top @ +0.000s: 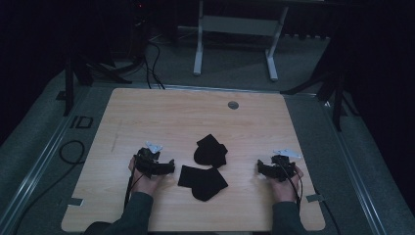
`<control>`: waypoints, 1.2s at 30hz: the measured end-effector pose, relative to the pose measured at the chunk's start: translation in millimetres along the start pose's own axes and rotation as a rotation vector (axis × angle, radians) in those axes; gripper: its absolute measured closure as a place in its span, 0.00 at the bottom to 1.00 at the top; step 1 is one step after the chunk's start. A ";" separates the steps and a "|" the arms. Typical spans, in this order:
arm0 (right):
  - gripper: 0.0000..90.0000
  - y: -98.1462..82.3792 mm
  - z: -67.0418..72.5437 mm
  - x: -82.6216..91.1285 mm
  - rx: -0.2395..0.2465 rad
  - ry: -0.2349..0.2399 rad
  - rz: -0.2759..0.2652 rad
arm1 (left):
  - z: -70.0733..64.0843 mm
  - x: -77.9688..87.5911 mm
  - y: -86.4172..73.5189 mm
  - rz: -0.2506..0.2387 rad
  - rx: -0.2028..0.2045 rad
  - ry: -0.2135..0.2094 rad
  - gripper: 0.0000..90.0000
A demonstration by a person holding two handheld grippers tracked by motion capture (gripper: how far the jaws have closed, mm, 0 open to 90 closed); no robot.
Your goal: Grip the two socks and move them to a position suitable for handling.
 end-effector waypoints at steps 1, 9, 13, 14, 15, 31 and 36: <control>0.15 0.0 0.0 0.0 0.000 0.000 0.000 | 0.0 0.0 0.0 0.000 0.000 0.000 0.03; 0.15 -0.6 2.1 0.6 0.006 0.007 -0.001 | 2.2 3.0 1.0 0.009 0.002 0.001 0.12; 0.16 -0.9 2.8 1.0 0.007 0.006 0.000 | 1.1 4.0 1.2 0.009 -0.003 -0.003 0.16; 0.16 -0.9 2.8 1.0 0.007 0.006 0.000 | 1.1 4.0 1.2 0.009 -0.003 -0.003 0.16; 0.16 -1.3 4.1 1.5 0.011 0.012 0.006 | 1.1 4.2 1.2 0.011 -0.004 -0.004 0.17; 0.37 -1.9 12.1 7.8 0.043 0.047 0.032 | 2.9 12.4 1.8 0.031 -0.011 -0.030 0.50; 0.52 -2.3 16.0 11.2 0.051 0.074 0.042 | 0.3 14.8 1.8 0.030 0.000 -0.069 0.52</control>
Point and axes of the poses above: each handheld gripper's, and its own axes: x roughly backward along the jaws, y roughly out of its top, z roughly to its left, the point moved 9 cm from there along -x, roughly forward along the jaws, and after that the axes turned 6 degrees about y, right-handed, at the moved point
